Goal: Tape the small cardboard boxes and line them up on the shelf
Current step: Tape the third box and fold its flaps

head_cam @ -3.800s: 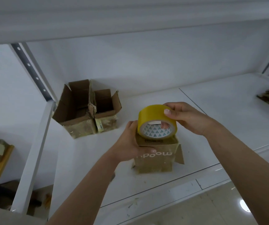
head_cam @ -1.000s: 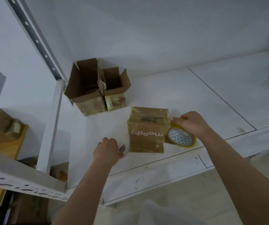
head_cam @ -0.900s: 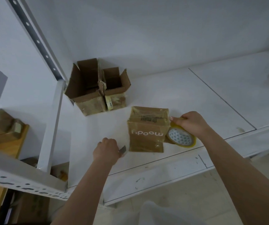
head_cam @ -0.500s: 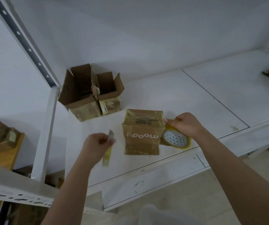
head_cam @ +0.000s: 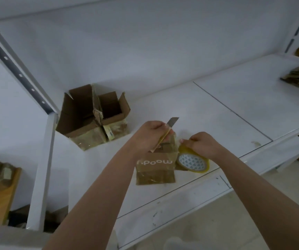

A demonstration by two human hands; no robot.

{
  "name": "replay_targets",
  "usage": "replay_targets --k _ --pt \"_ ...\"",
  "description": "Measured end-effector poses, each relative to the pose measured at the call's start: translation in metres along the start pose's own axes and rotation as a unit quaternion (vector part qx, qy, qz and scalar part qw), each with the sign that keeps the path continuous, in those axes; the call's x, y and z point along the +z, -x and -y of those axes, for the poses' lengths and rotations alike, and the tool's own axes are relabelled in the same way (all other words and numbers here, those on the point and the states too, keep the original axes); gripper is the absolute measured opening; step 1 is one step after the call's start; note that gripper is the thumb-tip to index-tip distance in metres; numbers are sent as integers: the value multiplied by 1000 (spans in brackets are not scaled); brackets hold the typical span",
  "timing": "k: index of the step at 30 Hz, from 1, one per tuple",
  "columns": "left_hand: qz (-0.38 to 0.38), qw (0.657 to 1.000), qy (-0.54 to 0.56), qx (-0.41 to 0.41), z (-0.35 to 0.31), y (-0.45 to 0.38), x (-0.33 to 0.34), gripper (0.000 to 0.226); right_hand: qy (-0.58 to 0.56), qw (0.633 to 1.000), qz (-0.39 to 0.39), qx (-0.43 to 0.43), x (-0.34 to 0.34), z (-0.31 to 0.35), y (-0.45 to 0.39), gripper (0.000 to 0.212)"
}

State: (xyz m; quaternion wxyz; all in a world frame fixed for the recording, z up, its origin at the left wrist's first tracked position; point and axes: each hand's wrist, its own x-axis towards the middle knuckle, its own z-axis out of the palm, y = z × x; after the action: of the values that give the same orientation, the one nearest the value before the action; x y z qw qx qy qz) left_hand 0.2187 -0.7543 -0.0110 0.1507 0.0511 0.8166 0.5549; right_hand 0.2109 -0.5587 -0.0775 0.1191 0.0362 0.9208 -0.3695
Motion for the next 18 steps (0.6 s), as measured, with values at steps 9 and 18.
replay_targets --k 9,18 --pt "27 993 -113 8 27 -36 11 32 -66 993 101 -6 -19 -9 1 22" --pt "8 992 -120 39 37 -36 11 32 157 986 49 18 -20 -10 -12 39"
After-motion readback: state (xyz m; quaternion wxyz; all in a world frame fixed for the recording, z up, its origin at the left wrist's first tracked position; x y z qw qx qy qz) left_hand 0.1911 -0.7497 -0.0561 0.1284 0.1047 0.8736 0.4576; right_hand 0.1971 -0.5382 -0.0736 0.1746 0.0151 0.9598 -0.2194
